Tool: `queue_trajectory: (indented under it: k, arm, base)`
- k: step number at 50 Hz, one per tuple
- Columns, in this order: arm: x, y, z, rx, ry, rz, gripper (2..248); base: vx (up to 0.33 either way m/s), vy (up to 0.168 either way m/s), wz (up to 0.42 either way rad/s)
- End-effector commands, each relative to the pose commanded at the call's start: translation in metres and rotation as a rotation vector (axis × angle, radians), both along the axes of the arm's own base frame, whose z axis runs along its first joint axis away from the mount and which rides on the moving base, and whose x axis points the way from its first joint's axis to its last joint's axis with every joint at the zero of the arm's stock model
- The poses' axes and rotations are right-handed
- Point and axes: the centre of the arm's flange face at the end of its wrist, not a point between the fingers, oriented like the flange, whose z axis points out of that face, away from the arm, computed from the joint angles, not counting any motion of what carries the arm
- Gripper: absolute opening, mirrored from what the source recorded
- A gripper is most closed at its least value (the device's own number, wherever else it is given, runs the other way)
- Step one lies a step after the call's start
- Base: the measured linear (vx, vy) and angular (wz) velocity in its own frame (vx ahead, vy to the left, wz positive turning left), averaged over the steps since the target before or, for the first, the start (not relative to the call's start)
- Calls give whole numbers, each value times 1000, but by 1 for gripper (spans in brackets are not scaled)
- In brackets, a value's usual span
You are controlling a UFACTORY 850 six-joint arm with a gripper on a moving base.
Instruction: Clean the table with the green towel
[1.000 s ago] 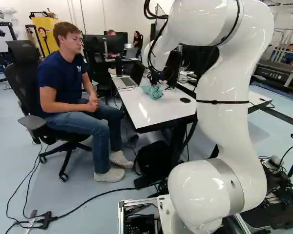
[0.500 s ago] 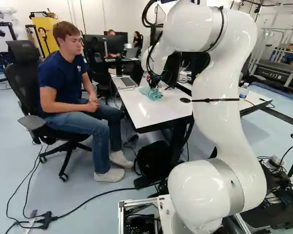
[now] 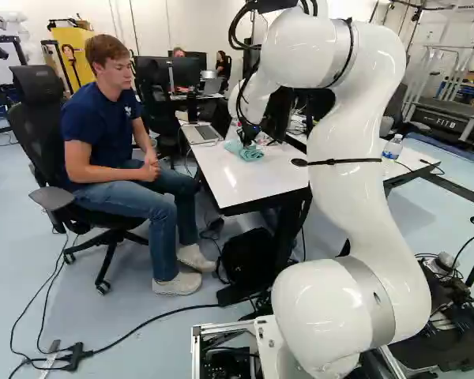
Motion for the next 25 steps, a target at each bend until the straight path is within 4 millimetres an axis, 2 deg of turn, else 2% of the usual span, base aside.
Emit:
queue_trajectory:
  k: [25]
  arm:
    - [-3,-1,-2,-6,40,-6,21]
  base:
    - [0,0,0]
